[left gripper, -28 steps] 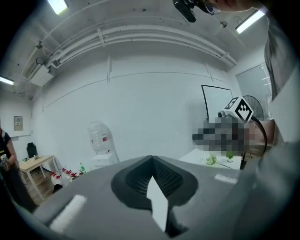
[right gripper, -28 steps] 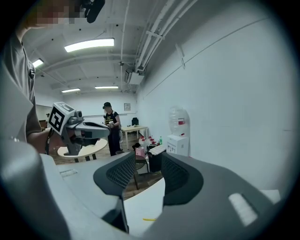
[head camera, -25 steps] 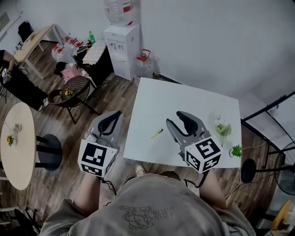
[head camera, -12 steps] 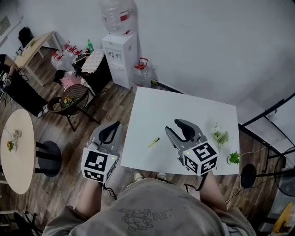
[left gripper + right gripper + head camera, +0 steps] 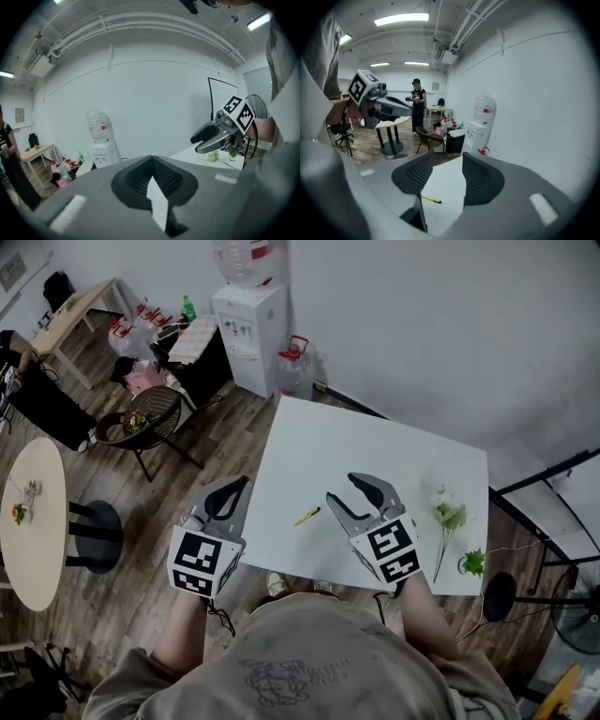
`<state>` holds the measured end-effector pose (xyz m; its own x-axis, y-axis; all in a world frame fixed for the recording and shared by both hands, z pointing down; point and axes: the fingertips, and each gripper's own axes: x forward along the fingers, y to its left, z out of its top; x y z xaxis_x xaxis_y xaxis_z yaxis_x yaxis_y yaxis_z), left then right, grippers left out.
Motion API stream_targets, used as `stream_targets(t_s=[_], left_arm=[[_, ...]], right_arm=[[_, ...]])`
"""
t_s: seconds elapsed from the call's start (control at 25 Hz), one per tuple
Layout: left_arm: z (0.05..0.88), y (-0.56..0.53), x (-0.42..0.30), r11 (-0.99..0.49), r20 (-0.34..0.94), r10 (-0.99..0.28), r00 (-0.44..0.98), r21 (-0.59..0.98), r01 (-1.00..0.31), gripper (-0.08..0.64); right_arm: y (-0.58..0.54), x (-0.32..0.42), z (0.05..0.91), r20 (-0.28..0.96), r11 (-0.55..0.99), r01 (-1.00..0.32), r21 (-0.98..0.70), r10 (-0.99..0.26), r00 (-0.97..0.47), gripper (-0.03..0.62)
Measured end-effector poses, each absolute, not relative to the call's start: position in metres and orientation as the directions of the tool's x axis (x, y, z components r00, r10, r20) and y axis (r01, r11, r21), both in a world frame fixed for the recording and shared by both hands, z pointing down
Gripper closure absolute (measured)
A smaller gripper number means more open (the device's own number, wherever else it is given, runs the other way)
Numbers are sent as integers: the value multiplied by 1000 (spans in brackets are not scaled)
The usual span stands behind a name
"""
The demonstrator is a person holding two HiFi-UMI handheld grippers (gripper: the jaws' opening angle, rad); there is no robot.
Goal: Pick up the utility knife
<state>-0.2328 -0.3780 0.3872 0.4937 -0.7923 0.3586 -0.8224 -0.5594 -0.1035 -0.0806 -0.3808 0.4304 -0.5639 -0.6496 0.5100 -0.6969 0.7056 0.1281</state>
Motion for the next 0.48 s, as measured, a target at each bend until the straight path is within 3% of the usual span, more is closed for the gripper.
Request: stream_targets(t_s=[0.48], left_arm=[[473,-390,-236,-540,493,-747,447,-58,-839,560]], right_arm=[[-389,-92,562,745,809,-583,77,-435,-506,345]])
